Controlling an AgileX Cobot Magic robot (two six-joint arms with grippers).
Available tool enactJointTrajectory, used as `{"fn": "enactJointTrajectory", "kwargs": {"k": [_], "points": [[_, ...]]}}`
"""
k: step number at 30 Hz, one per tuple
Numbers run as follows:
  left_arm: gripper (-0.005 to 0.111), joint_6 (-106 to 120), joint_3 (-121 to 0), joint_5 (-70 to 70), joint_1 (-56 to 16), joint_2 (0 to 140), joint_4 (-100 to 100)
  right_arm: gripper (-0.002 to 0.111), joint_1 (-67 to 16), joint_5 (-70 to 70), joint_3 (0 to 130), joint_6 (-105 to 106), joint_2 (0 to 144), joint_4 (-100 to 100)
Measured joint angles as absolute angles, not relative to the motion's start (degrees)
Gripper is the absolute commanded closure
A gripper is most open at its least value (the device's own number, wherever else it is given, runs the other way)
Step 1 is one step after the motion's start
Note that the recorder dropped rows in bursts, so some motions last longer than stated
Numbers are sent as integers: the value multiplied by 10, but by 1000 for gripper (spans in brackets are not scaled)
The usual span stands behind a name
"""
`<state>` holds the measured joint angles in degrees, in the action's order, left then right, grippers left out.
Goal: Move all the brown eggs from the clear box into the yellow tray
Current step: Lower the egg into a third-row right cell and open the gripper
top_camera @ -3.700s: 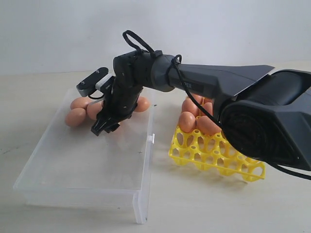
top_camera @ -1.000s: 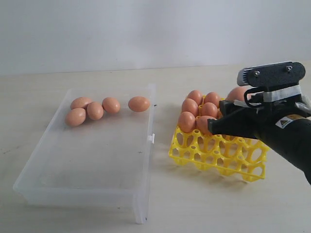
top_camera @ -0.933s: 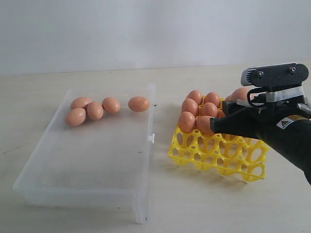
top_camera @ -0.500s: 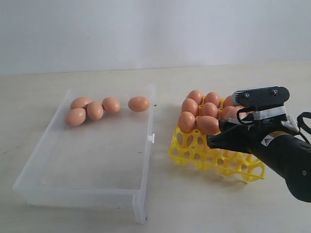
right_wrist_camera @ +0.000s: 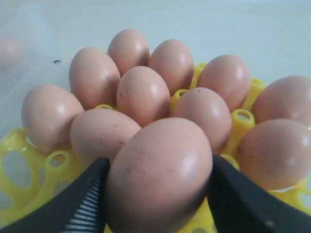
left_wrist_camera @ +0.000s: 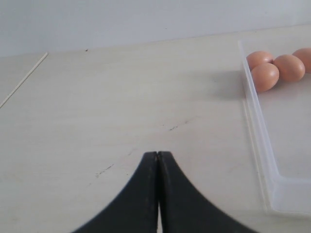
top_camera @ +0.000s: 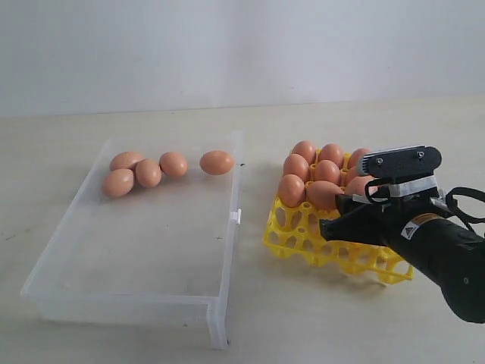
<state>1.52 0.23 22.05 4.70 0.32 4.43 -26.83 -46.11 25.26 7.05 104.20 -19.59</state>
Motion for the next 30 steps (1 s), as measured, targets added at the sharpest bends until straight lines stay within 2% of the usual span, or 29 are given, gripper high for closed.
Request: {"fn": "enactJointTrajectory", "kwargs": {"k": [30], "points": [[107, 15, 2, 220, 47, 3, 44, 108, -228, -445, 276, 76, 1070, -176]]}}
